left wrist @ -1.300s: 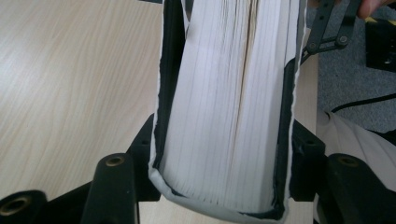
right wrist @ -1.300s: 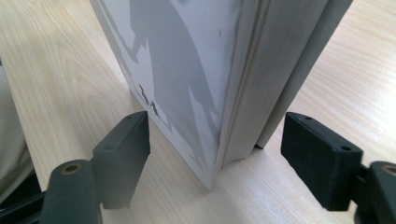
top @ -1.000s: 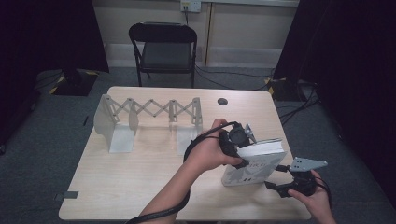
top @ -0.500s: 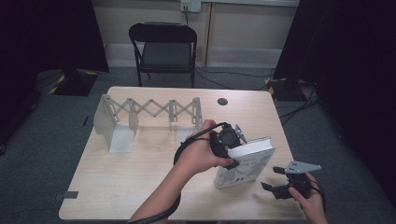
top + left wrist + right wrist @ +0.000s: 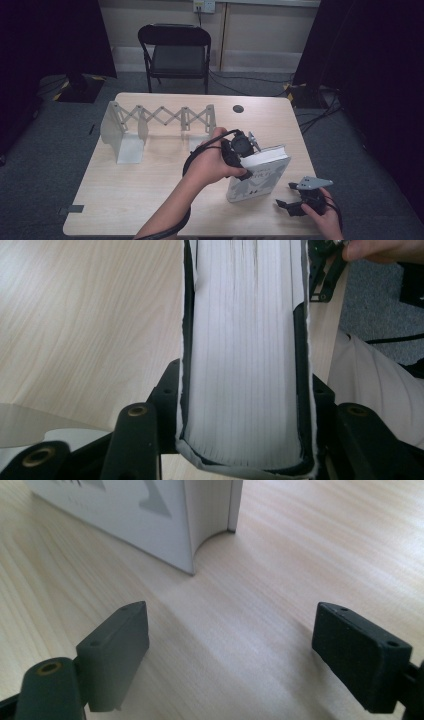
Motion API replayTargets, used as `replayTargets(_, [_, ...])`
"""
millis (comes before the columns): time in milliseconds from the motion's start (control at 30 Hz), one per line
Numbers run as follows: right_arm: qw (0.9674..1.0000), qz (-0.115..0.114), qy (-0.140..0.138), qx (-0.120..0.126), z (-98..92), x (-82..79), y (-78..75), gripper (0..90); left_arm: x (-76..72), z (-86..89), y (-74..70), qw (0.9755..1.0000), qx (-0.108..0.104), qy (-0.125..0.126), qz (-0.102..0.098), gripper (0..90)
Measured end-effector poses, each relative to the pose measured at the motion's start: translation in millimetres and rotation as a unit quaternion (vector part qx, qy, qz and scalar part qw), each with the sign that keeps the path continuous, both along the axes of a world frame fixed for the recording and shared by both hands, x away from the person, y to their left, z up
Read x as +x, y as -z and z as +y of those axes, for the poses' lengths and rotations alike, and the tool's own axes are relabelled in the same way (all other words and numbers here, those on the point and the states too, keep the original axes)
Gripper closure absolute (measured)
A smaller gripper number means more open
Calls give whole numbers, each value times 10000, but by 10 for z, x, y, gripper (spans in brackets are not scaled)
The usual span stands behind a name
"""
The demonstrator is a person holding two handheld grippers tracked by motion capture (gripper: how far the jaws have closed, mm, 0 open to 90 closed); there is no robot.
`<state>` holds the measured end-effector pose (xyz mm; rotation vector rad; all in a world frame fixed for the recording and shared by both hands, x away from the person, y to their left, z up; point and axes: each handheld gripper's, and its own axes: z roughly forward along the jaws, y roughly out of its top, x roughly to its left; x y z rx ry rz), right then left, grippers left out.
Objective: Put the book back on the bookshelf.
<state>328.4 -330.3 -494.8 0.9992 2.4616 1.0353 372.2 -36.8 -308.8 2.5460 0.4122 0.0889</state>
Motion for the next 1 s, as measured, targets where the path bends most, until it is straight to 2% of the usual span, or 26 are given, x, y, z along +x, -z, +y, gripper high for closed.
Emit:
replayTargets(267, [10000, -82, 26, 48, 17, 3, 28, 137, 21, -36, 2, 10000, -76, 43, 28, 493])
replayTargets(433, [9999, -125, 27, 69, 7, -3, 37, 137, 38, -85, 7, 9999, -105, 96, -79, 478])
replayTargets(667, [9999, -116, 24, 81, 7, -3, 37, 137, 84, -196, 44, 9997, -191, 122, -29, 467])
replayTargets(767, [9999, -115, 24, 83, 6, -3, 37, 138, 109, -245, 49, 9997, -160, 178, -69, 460])
replayTargets(933, [9999, -116, 22, 84, 6, -2, 37, 137, 124, -336, 81, 9997, -189, 151, -6, 451])
replayTargets(1000, [9999, -115, 22, 85, 6, -3, 38, 137, 139, -375, 98, 9997, -182, 178, -52, 439])
